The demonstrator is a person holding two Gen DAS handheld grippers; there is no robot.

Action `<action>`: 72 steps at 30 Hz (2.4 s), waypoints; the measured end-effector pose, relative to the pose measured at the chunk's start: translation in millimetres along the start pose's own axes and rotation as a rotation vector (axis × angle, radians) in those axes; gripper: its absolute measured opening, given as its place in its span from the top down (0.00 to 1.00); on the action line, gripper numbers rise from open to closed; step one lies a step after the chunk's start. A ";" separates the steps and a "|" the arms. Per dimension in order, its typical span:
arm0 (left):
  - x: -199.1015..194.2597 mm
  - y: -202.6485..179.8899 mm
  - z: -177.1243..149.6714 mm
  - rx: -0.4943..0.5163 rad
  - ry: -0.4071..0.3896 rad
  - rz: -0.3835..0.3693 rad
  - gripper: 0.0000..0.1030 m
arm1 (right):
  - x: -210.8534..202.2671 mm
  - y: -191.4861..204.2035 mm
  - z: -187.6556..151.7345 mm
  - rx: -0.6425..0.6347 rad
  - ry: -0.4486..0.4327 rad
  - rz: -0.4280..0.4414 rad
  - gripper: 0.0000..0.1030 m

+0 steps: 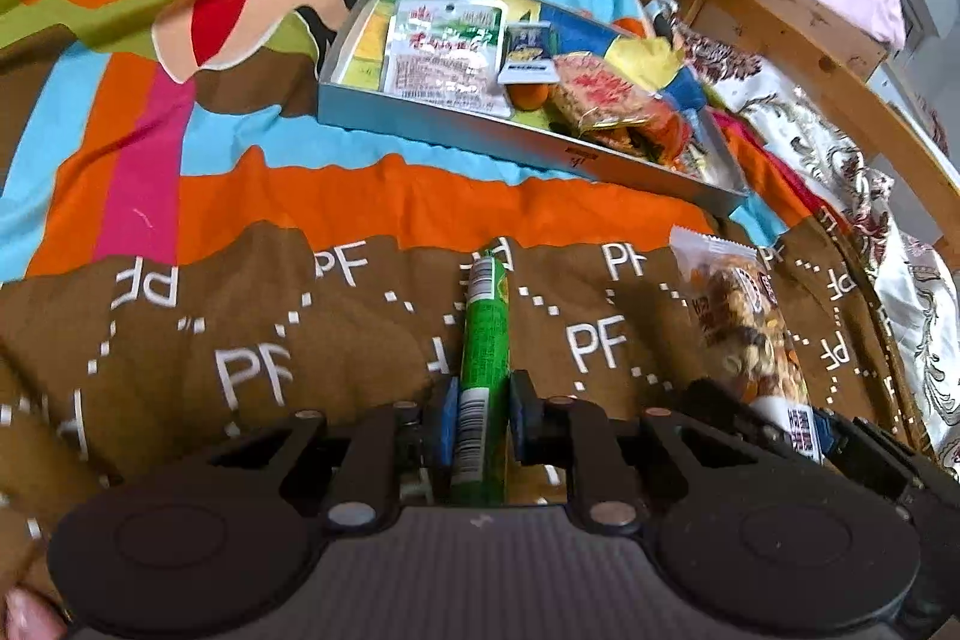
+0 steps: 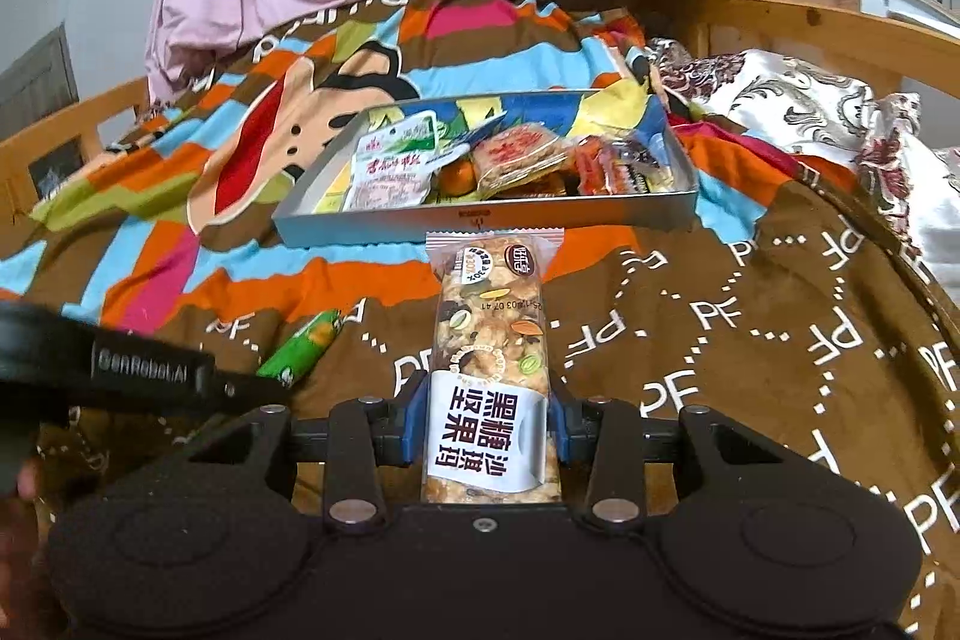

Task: Organize snacks
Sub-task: 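Lift the green sausage stick and nut-bar packet up with both tools, then carry both items over the tin box and open both tools to drop them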

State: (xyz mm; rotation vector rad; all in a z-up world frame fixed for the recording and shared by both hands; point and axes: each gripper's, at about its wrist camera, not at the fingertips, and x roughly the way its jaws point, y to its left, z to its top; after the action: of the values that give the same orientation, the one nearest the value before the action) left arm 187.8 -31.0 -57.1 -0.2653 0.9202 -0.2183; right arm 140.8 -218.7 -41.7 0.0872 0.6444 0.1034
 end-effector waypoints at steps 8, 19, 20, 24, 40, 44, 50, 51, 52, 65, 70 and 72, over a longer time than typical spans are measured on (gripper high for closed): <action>-12.9 -1.5 -8.7 -0.079 -0.048 -0.031 0.82 | 1.6 -4.3 1.2 0.030 -0.001 0.002 0.61; -16.5 -5.7 -8.4 -0.074 -0.080 -0.043 0.82 | 5.2 -4.4 1.4 0.038 0.003 0.008 0.61; -15.4 -6.2 -9.2 -0.068 -0.078 -0.040 0.82 | 5.5 -4.4 1.0 0.037 0.003 0.008 0.61; -12.7 -5.4 -12.5 -0.066 -0.070 -0.034 0.82 | 6.4 -3.9 0.8 0.037 0.002 0.009 0.61; 28.7 -10.5 -5.9 0.046 0.050 -0.037 0.78 | 11.2 -3.8 0.8 0.032 0.019 0.004 0.61; 34.0 -13.8 -2.0 0.077 0.057 -0.025 0.82 | 12.3 -3.3 0.6 0.027 0.020 0.003 0.61; 22.6 -18.8 -8.5 0.095 0.003 -0.030 0.83 | 9.7 -3.6 1.5 0.030 -0.001 0.002 0.61; 20.1 -19.3 -8.3 0.093 -0.007 -0.032 0.83 | 8.6 -3.9 2.4 0.027 -0.009 0.001 0.61; 17.2 -20.5 -7.3 0.092 -0.021 -0.034 0.83 | 7.3 -3.8 3.7 0.022 -0.019 -0.001 0.61; 4.8 -50.1 63.2 0.096 -0.169 -0.048 0.83 | 28.6 -23.1 72.5 -0.078 -0.167 -0.009 0.61; 22.2 -63.4 110.5 0.119 -0.213 -0.038 0.82 | 64.1 -53.3 115.0 -0.092 -0.216 -0.029 0.61; 34.6 -68.3 129.5 0.122 -0.217 -0.034 0.82 | 80.5 -64.9 129.2 -0.080 -0.229 -0.033 0.61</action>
State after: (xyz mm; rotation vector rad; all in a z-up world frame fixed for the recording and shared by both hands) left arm 307.5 -88.8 13.3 -0.1875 0.6857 -0.2701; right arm 287.2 -279.4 6.0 0.0111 0.4126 0.0858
